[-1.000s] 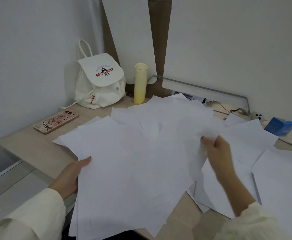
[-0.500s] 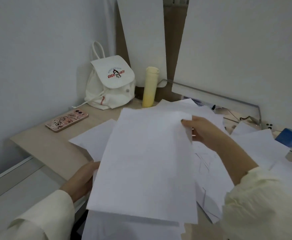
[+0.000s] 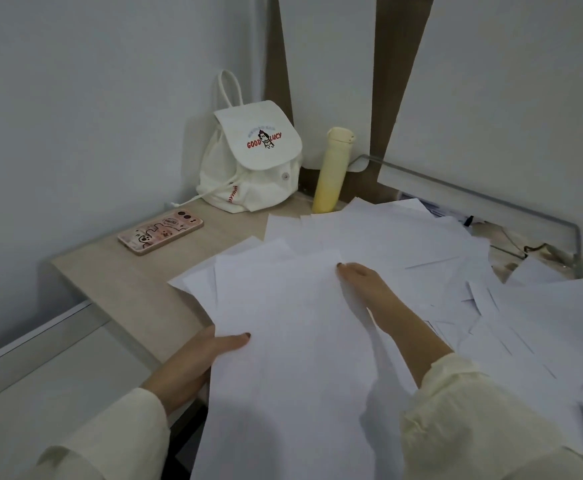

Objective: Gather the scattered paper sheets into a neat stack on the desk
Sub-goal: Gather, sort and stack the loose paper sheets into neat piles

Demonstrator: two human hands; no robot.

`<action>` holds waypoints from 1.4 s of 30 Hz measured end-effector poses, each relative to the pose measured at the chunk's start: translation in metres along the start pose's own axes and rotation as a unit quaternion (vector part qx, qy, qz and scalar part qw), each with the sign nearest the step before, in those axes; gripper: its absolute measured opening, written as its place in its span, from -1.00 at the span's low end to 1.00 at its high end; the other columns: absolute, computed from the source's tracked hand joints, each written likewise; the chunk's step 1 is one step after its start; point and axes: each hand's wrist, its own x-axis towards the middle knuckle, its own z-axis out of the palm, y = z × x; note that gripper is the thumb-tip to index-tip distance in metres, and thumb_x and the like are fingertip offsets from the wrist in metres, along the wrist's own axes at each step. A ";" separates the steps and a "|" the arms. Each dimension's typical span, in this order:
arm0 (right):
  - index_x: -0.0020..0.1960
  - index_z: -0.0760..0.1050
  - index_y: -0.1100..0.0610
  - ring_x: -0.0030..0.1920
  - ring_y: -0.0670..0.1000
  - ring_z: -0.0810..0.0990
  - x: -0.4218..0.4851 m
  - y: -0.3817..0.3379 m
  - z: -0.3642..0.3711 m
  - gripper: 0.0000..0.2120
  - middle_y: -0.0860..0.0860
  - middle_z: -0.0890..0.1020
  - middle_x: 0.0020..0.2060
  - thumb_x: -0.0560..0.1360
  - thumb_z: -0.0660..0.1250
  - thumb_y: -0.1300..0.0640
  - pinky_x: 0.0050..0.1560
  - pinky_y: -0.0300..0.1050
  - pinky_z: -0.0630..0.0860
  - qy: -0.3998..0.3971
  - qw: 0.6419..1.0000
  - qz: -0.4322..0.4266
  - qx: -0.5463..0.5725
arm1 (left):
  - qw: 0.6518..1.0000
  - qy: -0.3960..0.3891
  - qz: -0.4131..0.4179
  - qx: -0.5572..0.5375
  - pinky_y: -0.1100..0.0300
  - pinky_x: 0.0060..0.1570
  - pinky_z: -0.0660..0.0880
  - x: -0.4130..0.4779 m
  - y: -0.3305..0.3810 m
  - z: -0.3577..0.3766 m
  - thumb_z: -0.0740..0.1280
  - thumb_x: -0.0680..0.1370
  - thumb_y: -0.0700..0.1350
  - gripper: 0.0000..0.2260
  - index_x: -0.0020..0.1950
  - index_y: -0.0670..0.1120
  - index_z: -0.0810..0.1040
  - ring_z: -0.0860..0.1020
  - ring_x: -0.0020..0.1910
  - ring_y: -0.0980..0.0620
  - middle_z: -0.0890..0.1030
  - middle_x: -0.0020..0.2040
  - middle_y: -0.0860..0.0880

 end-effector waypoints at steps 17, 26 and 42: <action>-0.13 0.60 0.16 -0.16 0.05 0.58 -0.029 0.040 -0.030 -0.68 0.12 0.63 -0.13 0.58 0.18 -0.01 -0.05 -0.12 0.46 0.009 0.990 0.135 0.034 | 0.986 0.089 -0.037 -0.133 0.03 -0.13 0.50 0.004 0.001 -0.006 0.28 0.55 -0.12 -0.80 0.10 -0.16 0.59 0.68 -0.19 -0.06 0.71 -0.11 -0.09; 0.09 0.61 0.11 0.01 0.04 0.68 -0.076 0.053 -0.058 -0.70 0.03 0.70 -0.01 0.53 0.25 -0.06 -0.03 -0.14 0.56 -0.149 0.977 0.092 0.124 | 0.982 0.097 -0.043 -0.156 0.06 -0.15 0.46 0.014 -0.002 0.005 0.23 0.58 -0.19 -0.87 0.01 -0.18 0.55 0.67 -0.28 -0.06 0.70 -0.27 -0.08; 0.47 0.16 0.25 0.10 0.14 0.53 -0.055 0.068 -0.038 -0.21 0.17 0.47 0.21 0.36 0.48 0.19 -0.08 -0.12 0.51 -0.042 0.972 0.154 0.173 | 0.993 -0.062 -0.072 0.068 0.07 0.01 0.56 0.002 0.016 0.019 0.46 0.42 -0.11 -0.67 0.15 -0.17 0.59 0.65 0.03 -0.11 0.66 0.09 -0.15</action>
